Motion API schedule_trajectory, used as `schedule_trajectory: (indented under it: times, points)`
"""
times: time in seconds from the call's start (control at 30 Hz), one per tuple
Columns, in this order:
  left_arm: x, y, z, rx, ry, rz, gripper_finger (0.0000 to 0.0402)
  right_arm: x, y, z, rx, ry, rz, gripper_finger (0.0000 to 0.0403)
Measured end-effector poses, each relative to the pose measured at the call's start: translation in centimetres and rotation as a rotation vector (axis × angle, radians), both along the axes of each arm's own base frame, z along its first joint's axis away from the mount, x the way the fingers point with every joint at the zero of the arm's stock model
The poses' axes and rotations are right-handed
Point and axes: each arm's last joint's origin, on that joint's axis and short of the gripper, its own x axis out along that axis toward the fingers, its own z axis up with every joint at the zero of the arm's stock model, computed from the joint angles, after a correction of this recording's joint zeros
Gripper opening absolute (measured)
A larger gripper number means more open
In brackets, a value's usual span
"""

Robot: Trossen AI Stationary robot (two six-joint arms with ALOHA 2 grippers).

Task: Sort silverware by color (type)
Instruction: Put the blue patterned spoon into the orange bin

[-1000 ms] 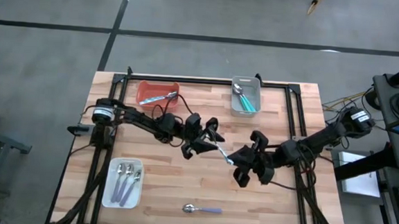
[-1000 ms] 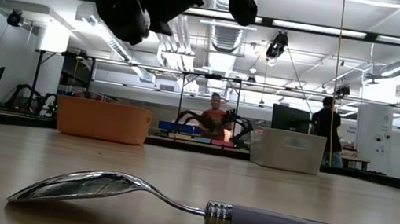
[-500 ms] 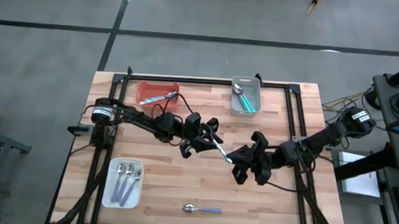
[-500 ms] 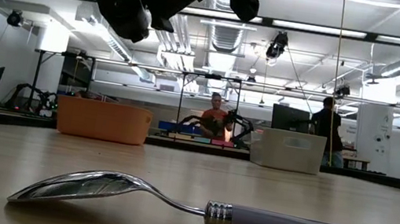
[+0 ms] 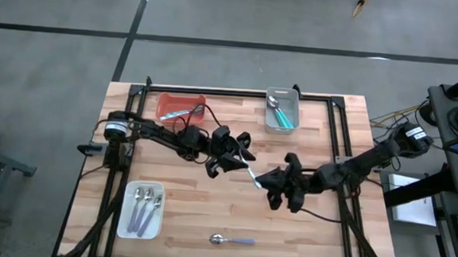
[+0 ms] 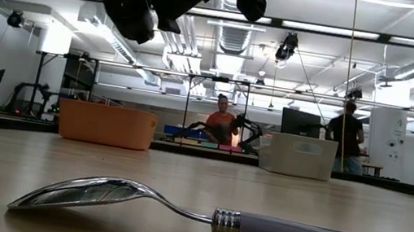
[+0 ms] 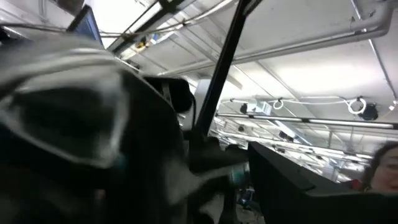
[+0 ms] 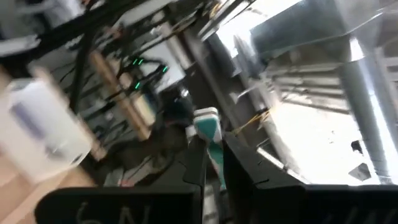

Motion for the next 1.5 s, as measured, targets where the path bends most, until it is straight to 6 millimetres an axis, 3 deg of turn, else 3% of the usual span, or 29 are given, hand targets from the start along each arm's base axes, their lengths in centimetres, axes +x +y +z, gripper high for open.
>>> schedule_trajectory:
  times: [0.2, 0.3, 0.43, 0.57, 0.73, 0.93, 1.1, 1.27, 1.5]
  points:
    - [-0.4, 0.2, 1.1, 0.006, -0.034, 0.001, 0.0115, 0.3, -0.2, -2.0, 0.004, 0.155, -0.061, 0.0014]
    - [-0.6, 0.3, 1.5, 0.006, -0.042, -0.002, 0.0079, 0.2, -0.1, -1.0, 0.05, 0.087, -0.056, 0.0007]
    - [-0.8, 0.6, 2.1, -0.007, -0.056, 0.015, 0.0014, 0.5, -0.3, -1.4, 0.074, 0.084, -0.142, 0.0006]
    - [-0.9, 1.6, 1.8, -0.008, -0.014, -0.025, 0.0007, 0.3, -0.6, -1.2, 0.139, 0.062, -0.241, 0.0007]
    - [-1.2, 2.2, 0.0, 0.073, 0.119, -0.176, 0.0001, 0.2, -1.2, -2.5, 0.277, 0.143, -0.424, 0.0008]
    - [-1.1, 2.2, -4.3, 0.074, 0.413, -0.133, 0.0, -0.5, -1.3, -3.6, 0.537, 0.191, -0.542, 0.0008]
    - [-1.5, 2.4, -6.4, 0.072, 0.538, -0.047, 0.0, -0.7, -1.6, -3.4, 1.012, 0.179, -0.488, 0.0008]
    - [-1.7, 3.3, -6.3, 0.12, 0.509, -0.003, 0.0, 0.7, -2.3, -3.8, 1.485, 0.341, -0.387, 0.0008]
    - [-2.4, 5.5, -3.4, 0.224, 0.38, 0.03, 0.0, 3.6, -1.0, -5.2, 1.751, 0.634, -0.492, 0.0008]
